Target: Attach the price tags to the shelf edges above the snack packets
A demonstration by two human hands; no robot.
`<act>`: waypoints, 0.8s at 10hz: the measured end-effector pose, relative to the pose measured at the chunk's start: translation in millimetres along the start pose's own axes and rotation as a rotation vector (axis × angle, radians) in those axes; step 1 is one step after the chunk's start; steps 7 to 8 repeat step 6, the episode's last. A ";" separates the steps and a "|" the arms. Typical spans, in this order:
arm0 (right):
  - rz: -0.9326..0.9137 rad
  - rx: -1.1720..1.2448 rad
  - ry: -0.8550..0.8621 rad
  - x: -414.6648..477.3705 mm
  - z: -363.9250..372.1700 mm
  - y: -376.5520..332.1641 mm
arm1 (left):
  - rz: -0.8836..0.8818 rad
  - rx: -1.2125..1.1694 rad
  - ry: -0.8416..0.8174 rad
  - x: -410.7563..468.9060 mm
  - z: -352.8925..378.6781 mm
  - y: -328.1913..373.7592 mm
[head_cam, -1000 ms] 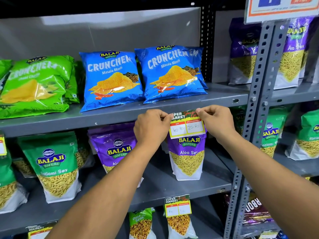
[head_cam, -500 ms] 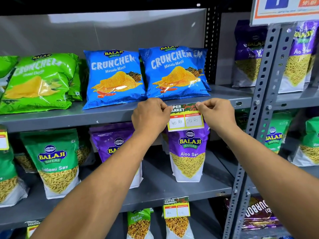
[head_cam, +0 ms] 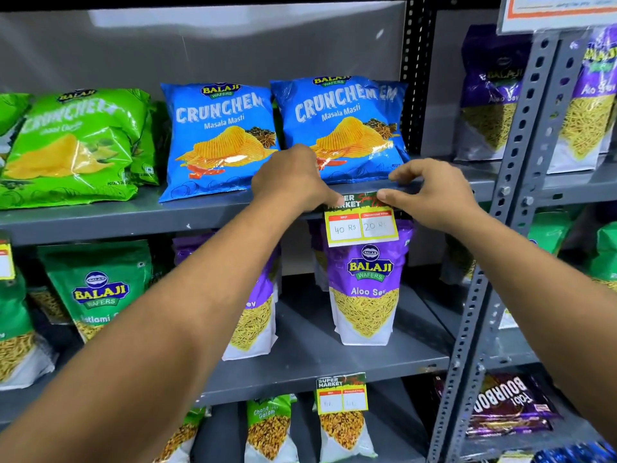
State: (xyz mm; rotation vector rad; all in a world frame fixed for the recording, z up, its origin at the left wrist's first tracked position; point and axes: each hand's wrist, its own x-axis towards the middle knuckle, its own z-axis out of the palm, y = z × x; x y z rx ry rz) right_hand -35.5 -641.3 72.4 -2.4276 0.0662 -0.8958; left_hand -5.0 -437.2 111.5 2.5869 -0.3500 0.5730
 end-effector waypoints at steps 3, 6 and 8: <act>0.034 -0.108 0.049 5.9 3.3 -4.0 | 0.043 0.068 0.111 1.1 6.3 2.7; -0.064 0.084 0.071 -21.2 -4.0 -7.0 | 0.242 0.256 0.244 -27.1 2.3 -18.7; -0.064 0.084 0.071 -21.2 -4.0 -7.0 | 0.242 0.256 0.244 -27.1 2.3 -18.7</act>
